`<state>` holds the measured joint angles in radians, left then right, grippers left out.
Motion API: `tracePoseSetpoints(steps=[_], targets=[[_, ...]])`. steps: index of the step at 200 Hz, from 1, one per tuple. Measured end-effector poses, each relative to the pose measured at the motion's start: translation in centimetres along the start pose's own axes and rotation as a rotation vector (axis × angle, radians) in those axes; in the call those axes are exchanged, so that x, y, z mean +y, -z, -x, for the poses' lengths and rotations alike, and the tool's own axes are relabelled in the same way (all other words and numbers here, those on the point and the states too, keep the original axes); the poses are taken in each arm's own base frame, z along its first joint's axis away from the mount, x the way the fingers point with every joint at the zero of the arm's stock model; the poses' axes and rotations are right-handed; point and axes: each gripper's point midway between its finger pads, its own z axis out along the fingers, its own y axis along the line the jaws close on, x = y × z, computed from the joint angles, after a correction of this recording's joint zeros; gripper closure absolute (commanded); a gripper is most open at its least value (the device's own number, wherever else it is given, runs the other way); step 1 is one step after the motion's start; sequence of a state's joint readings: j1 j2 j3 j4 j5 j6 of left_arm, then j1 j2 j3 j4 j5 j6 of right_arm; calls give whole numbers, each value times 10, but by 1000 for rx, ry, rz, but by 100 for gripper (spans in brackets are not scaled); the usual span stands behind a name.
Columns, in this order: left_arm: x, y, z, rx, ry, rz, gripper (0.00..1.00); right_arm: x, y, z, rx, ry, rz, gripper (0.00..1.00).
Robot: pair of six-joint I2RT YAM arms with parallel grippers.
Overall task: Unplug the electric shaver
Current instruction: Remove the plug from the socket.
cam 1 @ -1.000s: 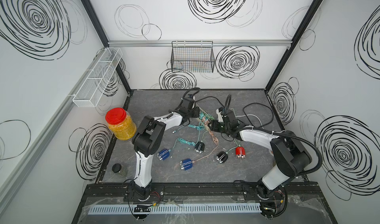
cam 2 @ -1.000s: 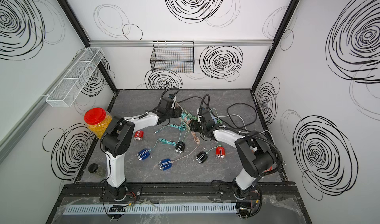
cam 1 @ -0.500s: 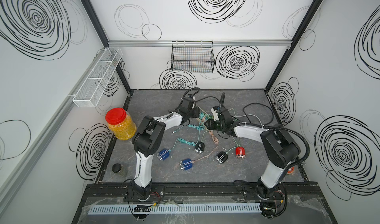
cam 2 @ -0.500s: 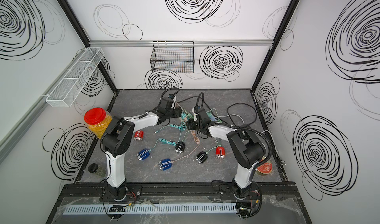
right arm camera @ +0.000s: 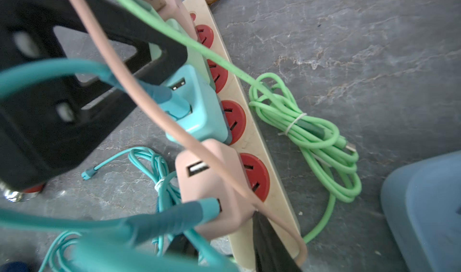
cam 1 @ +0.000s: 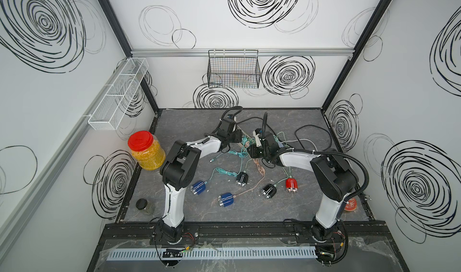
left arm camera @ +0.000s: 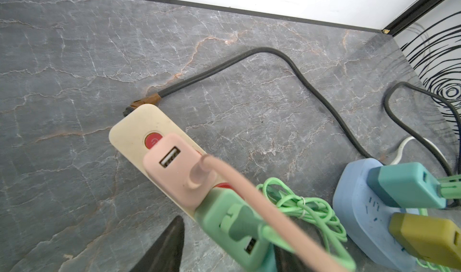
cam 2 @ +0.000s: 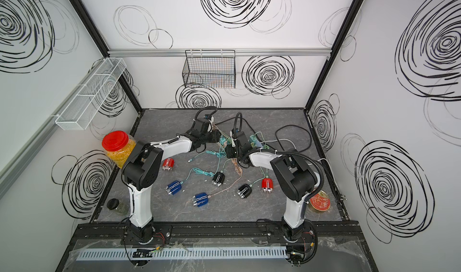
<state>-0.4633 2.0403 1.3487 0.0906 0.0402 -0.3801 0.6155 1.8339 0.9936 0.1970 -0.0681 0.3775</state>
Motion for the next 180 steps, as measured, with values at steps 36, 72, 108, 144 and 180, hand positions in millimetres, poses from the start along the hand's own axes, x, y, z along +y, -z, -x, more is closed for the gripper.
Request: tracePoseSetpoints(steps=[36, 72, 108, 144, 180], targets=[[0, 0, 0, 17, -6, 7, 41, -2, -7, -3, -42, 58, -37, 62], [0, 0, 0, 27, -13, 10, 41, -3, -13, 1, -81, 93, -45, 57], [0, 0, 0, 34, -17, 9, 42, -2, -17, 8, -121, 119, -33, 60], [1, -1, 1, 33, -20, 12, 43, 0, -19, 12, -158, 153, -9, 93], [2, -3, 2, 49, -22, 19, 43, 0, -18, 11, -182, 163, -1, 100]])
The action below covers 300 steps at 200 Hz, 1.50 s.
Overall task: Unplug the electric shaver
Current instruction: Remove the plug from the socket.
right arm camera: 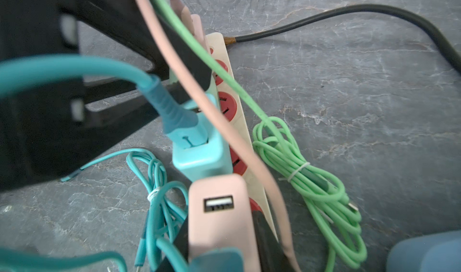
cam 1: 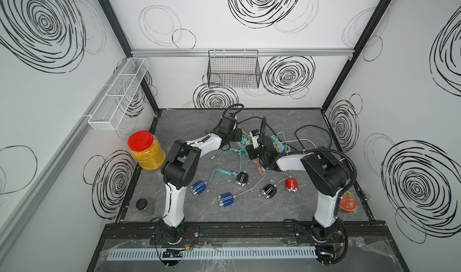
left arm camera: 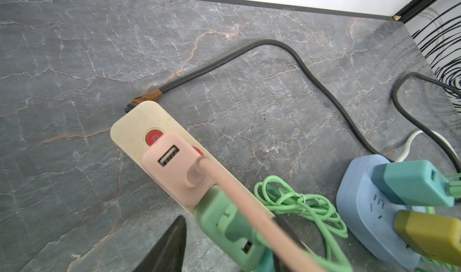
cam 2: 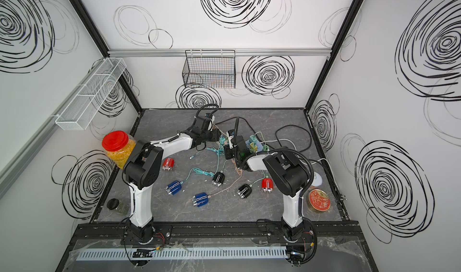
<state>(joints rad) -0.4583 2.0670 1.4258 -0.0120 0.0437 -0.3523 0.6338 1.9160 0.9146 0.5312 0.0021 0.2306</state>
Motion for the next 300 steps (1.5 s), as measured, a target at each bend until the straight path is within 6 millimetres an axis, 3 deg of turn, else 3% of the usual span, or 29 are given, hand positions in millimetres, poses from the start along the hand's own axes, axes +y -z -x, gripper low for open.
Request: tracePoseSetpoints(steps=[114, 300], targets=[[3, -5, -3, 2, 11, 63, 45, 9, 2, -2, -1, 164, -138, 100], [-1, -10, -6, -48, 54, 45, 46, 1, 2, -1, 45, 57, -45, 100]])
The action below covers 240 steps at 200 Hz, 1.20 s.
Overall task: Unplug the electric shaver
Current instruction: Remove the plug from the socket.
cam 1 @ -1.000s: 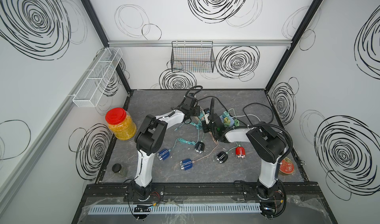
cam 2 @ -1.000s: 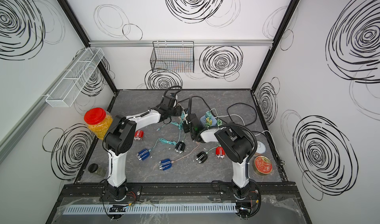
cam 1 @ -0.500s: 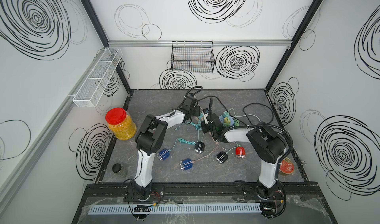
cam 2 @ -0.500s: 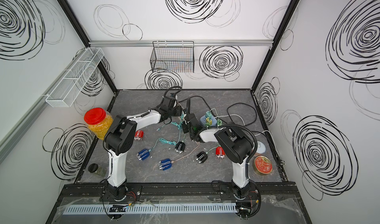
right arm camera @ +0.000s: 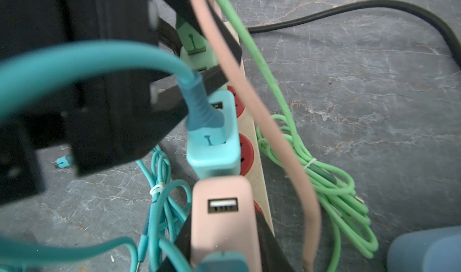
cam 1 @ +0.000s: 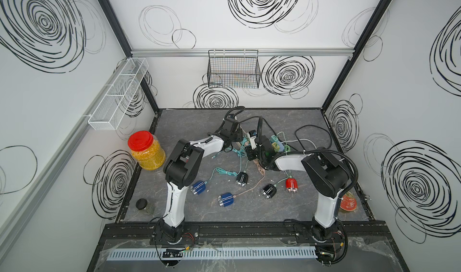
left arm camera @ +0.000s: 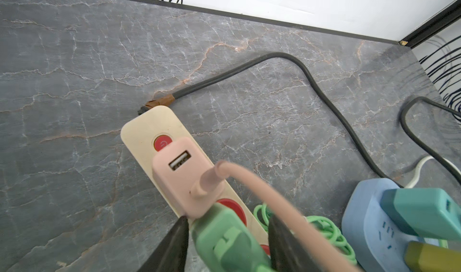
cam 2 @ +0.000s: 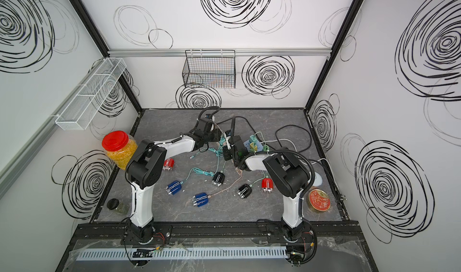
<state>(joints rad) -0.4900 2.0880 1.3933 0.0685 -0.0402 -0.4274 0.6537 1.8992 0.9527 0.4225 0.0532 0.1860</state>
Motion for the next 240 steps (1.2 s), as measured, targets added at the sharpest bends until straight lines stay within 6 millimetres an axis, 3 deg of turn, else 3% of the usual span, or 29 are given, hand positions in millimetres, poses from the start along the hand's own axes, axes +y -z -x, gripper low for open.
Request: tracePoseSetpoints(steps=[149, 240], targets=[[1, 0, 0, -9, 9, 27, 47, 11, 2, 2, 55, 199, -183, 100], [-2, -1, -1, -14, 8, 32, 47, 0, 1, 1, 77, 18, -14, 100]])
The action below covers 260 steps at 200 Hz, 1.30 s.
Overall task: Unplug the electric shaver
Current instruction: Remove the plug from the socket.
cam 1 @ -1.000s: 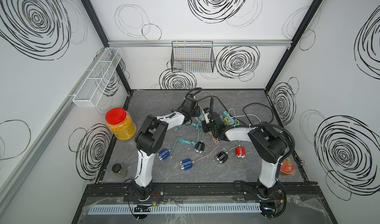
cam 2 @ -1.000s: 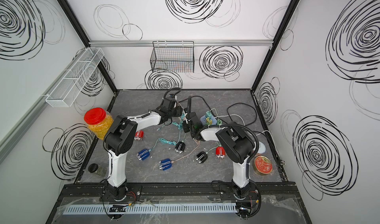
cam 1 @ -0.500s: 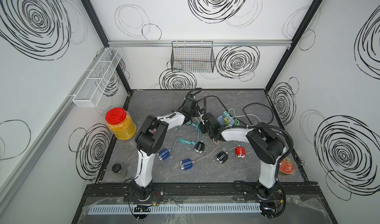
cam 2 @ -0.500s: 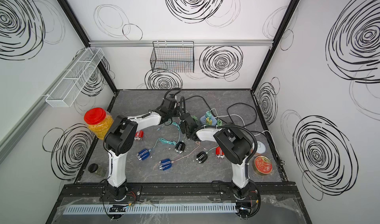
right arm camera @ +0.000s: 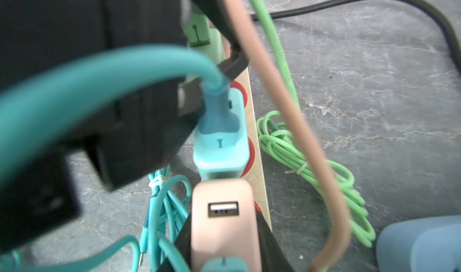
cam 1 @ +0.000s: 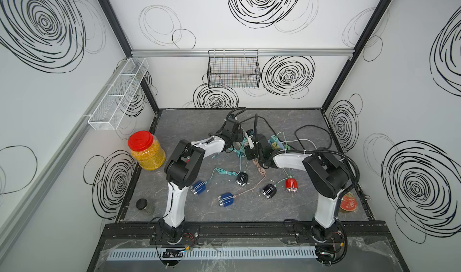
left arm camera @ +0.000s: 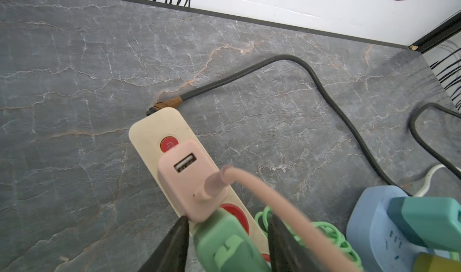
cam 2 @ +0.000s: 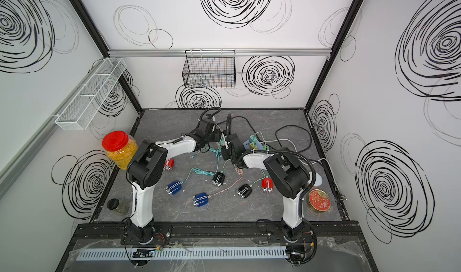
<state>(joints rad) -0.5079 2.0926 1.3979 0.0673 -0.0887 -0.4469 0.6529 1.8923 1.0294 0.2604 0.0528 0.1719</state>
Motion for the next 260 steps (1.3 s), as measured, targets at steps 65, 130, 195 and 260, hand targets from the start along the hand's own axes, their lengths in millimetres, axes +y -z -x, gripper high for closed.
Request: tracePoseSetpoints(steps=[65, 130, 195, 260], targets=[[-2, 0, 0, -7, -4, 7, 47, -4, 1, 0, 8, -40, 38, 100], [-2, 0, 0, -11, -7, 15, 47, -1, 2, 1, 2, 23, -36, 100], [-4, 0, 0, -10, -7, 16, 47, 1, 8, 9, -5, 131, -145, 100], [-4, 0, -1, -5, -3, 6, 47, -17, 17, 29, -64, 143, -248, 100]])
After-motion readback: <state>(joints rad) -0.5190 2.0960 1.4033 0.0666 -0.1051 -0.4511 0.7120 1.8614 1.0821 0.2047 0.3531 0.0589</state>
